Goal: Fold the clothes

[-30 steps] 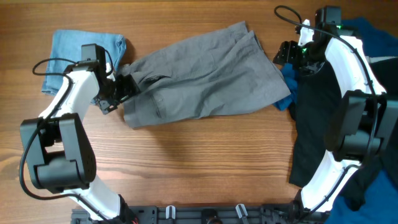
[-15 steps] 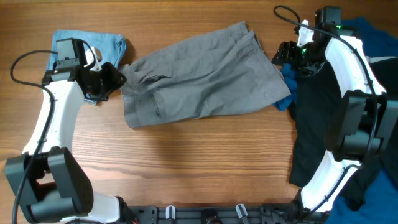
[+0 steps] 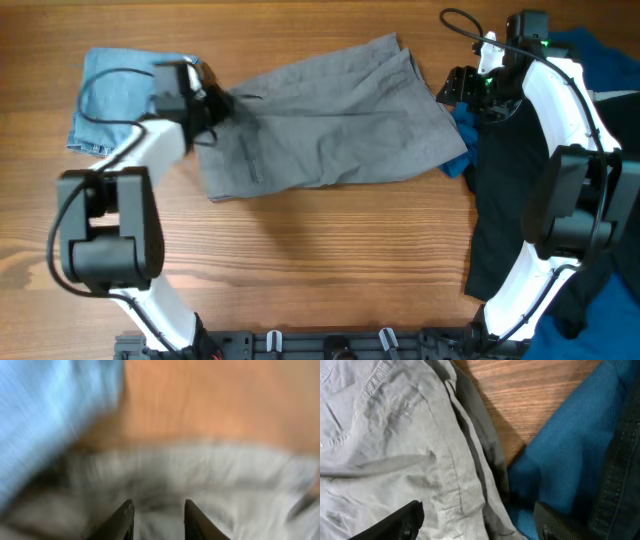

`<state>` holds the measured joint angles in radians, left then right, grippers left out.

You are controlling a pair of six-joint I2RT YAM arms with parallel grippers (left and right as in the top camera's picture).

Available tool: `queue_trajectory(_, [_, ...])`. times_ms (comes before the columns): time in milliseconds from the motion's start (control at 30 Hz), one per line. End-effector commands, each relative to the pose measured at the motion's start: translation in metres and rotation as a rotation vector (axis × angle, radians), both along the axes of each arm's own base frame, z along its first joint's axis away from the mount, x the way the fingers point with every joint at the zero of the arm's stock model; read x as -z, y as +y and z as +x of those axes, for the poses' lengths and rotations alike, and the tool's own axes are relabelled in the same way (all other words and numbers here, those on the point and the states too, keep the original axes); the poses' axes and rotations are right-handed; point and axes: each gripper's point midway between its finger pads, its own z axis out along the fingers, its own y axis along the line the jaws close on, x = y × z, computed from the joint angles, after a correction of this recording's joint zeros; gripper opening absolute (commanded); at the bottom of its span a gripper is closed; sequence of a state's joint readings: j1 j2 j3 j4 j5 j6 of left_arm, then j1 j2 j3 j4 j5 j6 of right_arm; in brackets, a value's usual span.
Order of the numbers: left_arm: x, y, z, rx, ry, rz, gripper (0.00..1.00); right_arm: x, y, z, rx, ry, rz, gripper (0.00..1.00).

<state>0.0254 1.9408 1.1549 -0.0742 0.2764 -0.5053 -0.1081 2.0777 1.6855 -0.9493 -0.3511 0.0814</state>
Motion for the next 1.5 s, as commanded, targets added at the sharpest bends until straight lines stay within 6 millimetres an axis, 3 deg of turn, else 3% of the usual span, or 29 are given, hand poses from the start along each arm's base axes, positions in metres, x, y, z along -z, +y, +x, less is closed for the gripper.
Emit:
queue_trajectory(0, [-0.052,0.01,0.013,0.061,-0.03,-0.218,0.5,0.003,0.006,-0.008,-0.011,0.043,0.021,0.75])
queue_trajectory(33, [-0.053,0.004,0.001,0.118,0.002,-0.25,0.56,0.004,0.006,-0.013,-0.011,0.063,0.022,0.75])
queue_trajectory(100, [-0.033,0.0,-0.047,0.192,0.183,-0.214,0.61,0.005,0.007,-0.016,-0.011,0.077,0.024,0.75])
queue_trajectory(167, [0.003,0.024,-0.101,0.144,0.449,-0.052,0.67,0.005,0.007,-0.017,-0.011,0.083,0.025,0.75])
queue_trajectory(233, [0.021,0.042,-0.132,0.105,0.587,0.057,0.77,0.005,0.007,-0.018,-0.011,0.088,0.025,0.75])
queue_trajectory(300, [0.033,0.041,-0.143,0.125,0.604,0.06,0.79,0.005,0.007,-0.018,-0.01,0.087,0.025,0.75])
queue_trajectory(400, [0.034,0.041,-0.144,0.125,0.606,0.061,0.78,0.005,0.008,-0.018,-0.013,0.086,0.025,0.75])
queue_trajectory(533, [0.046,0.04,-0.132,0.128,0.546,0.079,0.81,0.005,0.009,-0.016,-0.013,0.079,0.025,0.75])
queue_trajectory(633, [0.074,0.003,-0.131,0.219,0.502,0.011,0.79,0.005,0.009,-0.016,-0.012,0.078,0.025,0.75])
queue_trajectory(667, [0.083,-0.011,-0.136,0.255,0.519,-0.011,0.75,0.005,0.009,-0.016,-0.007,0.078,0.026,0.75])
queue_trajectory(733, [0.095,-0.026,-0.152,0.308,0.583,0.01,0.55,0.004,0.009,-0.015,0.013,0.084,0.032,0.74])
queue_trajectory(767, [0.097,-0.025,-0.159,0.31,0.616,0.037,0.38,0.004,0.01,-0.015,0.016,0.084,0.032,0.72])
queue_trajectory(800, [0.097,-0.02,-0.166,0.301,0.648,0.061,0.17,0.004,0.009,-0.015,0.014,0.083,0.031,0.71])
queue_trajectory(833, [0.095,-0.009,-0.177,0.279,0.702,0.085,0.04,0.004,0.009,-0.015,0.006,0.08,0.028,0.69])
queue_trajectory(900, [0.082,0.009,-0.192,0.234,0.782,0.092,0.04,0.002,0.011,-0.019,-0.028,0.079,0.031,0.66])
queue_trajectory(933, [0.061,0.025,-0.202,0.187,0.839,0.068,0.04,-0.004,0.02,-0.022,-0.072,0.069,0.058,0.65])
queue_trajectory(1000, [0.023,0.051,-0.209,0.117,0.873,0.057,0.04,-0.019,0.048,-0.028,-0.176,0.035,0.141,0.63])
queue_trajectory(1067, [-0.001,0.062,-0.205,0.084,0.832,0.052,0.04,-0.028,0.082,-0.029,-0.295,-0.017,0.185,0.63])
queue_trajectory(1167, [-0.011,0.07,-0.204,0.071,0.799,0.098,0.04,-0.019,0.121,-0.007,-0.418,-0.136,0.087,0.66])
queue_trajectory(1300, [-0.01,0.072,-0.203,0.068,0.795,0.107,0.04,0.002,0.13,0.034,-0.383,-0.252,-0.151,0.65])
queue_trajectory(1333, [-0.01,0.073,-0.203,0.066,0.796,0.114,0.06,0.003,0.136,0.042,-0.387,-0.287,-0.151,0.64])
queue_trajectory(1400, [-0.009,0.076,-0.204,0.062,0.802,0.131,0.22,0.01,0.14,0.054,-0.362,-0.315,-0.14,0.64])
queue_trajectory(1467, [-0.009,0.076,-0.204,0.062,0.801,0.131,0.65,0.016,0.143,0.057,-0.342,-0.309,-0.117,0.61])
